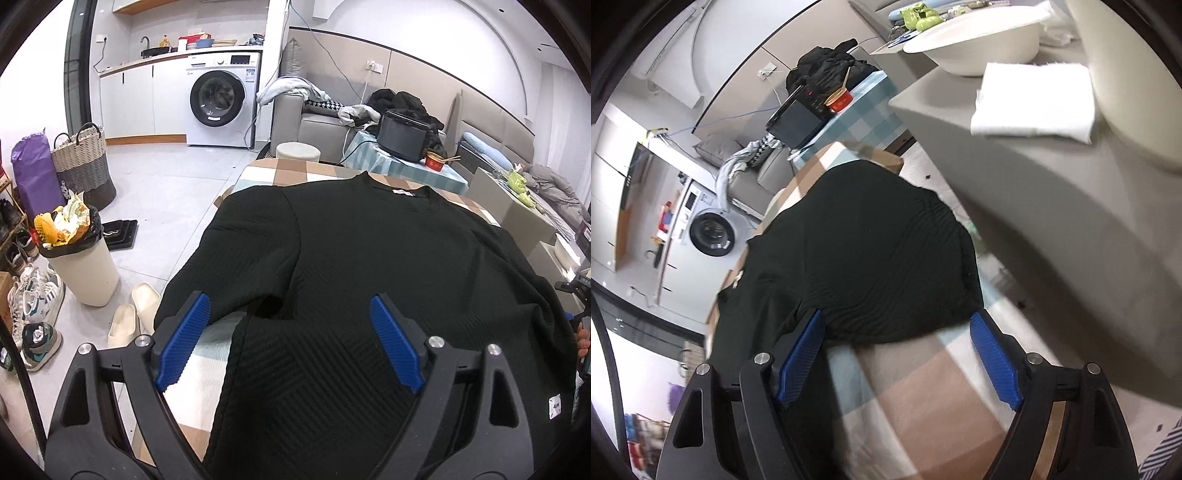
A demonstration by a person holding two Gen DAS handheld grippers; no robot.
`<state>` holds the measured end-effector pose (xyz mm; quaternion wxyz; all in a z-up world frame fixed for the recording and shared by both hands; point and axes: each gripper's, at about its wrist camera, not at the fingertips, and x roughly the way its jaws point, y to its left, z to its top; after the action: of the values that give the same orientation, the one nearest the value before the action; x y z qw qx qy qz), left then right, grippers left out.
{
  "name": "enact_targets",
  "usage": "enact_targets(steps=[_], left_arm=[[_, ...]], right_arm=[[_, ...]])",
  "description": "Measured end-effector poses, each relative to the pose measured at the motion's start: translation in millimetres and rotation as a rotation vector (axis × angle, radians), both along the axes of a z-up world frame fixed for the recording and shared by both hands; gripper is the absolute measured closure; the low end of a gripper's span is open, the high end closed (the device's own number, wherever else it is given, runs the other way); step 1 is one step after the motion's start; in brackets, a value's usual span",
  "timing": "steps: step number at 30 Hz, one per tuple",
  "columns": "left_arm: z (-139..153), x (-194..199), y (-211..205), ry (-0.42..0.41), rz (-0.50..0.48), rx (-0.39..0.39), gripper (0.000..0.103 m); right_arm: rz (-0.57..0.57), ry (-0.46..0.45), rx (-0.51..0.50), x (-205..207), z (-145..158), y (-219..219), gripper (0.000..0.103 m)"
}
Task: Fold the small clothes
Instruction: 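Grasp the sweater side nearest the right gripper and fold it inward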
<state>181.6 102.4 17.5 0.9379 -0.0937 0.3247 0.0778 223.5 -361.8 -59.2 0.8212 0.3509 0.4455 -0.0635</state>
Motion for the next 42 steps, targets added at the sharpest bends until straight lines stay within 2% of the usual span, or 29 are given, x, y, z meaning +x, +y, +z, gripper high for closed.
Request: enact_targets(steps=[8, 12, 15, 18, 20, 22, 25, 30, 34, 37, 40, 42], left_arm=[[-3.7, 13.7, -5.1, 0.001, -0.012, 0.006, 0.016], [-9.5, 20.3, -8.1, 0.010, -0.018, 0.007, 0.016], [-12.8, 19.1, -9.7, 0.015, -0.026, 0.006, 0.016], [-14.1, 19.6, -9.4, 0.012, -0.025, 0.009, 0.016], [-13.5, 18.3, -7.6, 0.008, -0.024, 0.002, 0.016], [-12.8, 17.6, -5.4, 0.003, -0.023, -0.002, 0.016], [-11.6, 16.5, -2.2, -0.004, -0.022, -0.007, 0.016], [-4.8, 19.0, 4.2, -0.016, -0.018, -0.024, 0.016], [3.7, 19.2, 8.3, -0.034, -0.016, -0.027, 0.016], [8.8, 18.1, 9.6, -0.041, -0.009, -0.025, 0.016], [9.9, 13.6, 10.4, -0.041, -0.002, -0.024, 0.016], [8.6, 11.1, 10.9, -0.032, 0.005, -0.024, 0.016]], right_arm=[[-0.007, 0.030, -0.170, 12.1, -0.5, -3.6, 0.020], [-0.029, 0.083, -0.154, 17.2, -14.5, -16.7, 0.024], [-0.015, 0.113, -0.146, 26.8, -25.3, -20.6, 0.038], [0.018, 0.086, -0.177, 34.2, -23.7, -17.1, 0.054], [0.036, 0.064, -0.248, 39.1, -16.4, -11.5, 0.080], [0.048, 0.047, -0.286, 43.4, -9.0, -9.1, 0.085], [0.036, -0.007, -0.331, 47.2, 12.8, -3.1, 0.085], [0.092, -0.140, -0.413, 61.4, 66.8, 27.3, 0.087], [0.251, -0.269, -0.412, 85.8, 105.3, 75.2, 0.089], [0.465, -0.331, -0.392, 105.0, 119.1, 137.8, 0.089], [0.710, -0.319, -0.332, 116.4, 108.6, 206.4, 0.086], [0.852, -0.238, -0.297, 117.3, 86.5, 241.0, 0.074]])
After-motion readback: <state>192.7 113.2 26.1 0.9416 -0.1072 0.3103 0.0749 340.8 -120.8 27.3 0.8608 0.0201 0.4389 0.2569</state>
